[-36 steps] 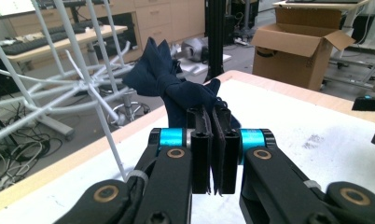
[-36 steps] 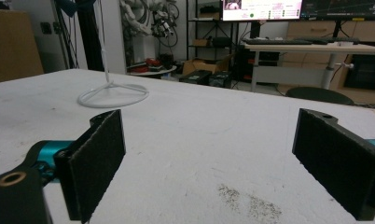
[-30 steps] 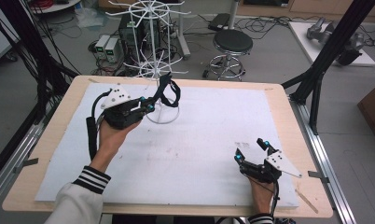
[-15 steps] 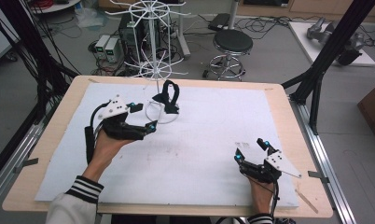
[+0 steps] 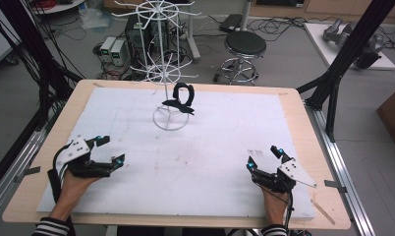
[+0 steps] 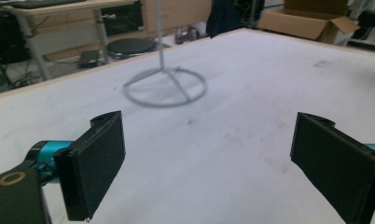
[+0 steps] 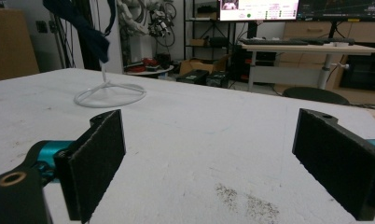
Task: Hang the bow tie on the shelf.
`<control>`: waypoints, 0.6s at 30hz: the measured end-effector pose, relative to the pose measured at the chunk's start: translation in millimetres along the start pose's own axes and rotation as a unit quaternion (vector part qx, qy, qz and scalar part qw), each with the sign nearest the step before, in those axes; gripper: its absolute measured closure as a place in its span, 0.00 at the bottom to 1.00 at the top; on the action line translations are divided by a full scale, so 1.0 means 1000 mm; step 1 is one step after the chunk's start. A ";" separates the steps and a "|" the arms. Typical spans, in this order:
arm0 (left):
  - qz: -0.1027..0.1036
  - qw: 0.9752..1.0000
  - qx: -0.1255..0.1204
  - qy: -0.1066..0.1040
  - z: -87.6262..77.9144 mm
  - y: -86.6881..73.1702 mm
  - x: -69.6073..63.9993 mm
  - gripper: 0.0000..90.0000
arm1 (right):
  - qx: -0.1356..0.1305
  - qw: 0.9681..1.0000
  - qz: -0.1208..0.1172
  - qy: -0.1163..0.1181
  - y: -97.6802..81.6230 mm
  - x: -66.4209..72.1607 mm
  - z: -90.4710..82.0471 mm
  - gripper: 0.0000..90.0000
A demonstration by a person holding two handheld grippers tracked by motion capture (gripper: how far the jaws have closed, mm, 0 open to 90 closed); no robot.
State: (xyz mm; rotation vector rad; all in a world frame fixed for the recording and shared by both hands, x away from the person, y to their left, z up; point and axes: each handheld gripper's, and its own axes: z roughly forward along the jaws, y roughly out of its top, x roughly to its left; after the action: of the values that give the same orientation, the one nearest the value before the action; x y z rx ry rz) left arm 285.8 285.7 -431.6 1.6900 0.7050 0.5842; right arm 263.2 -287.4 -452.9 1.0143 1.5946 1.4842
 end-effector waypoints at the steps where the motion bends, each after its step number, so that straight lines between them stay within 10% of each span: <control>1: 0.004 1.000 -0.003 0.006 -0.005 -0.007 0.001 0.12 | 0.001 1.000 0.002 -0.002 0.000 0.000 0.000 0.09; 5: -0.002 0.998 -0.048 0.026 -0.019 -0.023 0.003 0.12 | 0.001 1.000 0.003 -0.005 0.000 0.001 0.000 0.09; 13: -0.037 0.996 -0.063 0.046 -0.022 -0.025 0.007 0.12 | 0.001 1.000 0.002 -0.009 0.000 0.001 0.000 0.09; 18: -0.021 0.993 -0.094 0.061 -0.027 -0.028 0.003 0.13 | 0.000 1.000 0.002 -0.008 0.000 0.001 0.000 0.09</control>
State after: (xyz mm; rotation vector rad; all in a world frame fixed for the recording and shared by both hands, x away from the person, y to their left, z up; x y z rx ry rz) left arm 265.1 310.5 -453.3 1.4708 0.7481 0.7061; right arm 262.8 -286.3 -453.0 1.0268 1.5835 1.4744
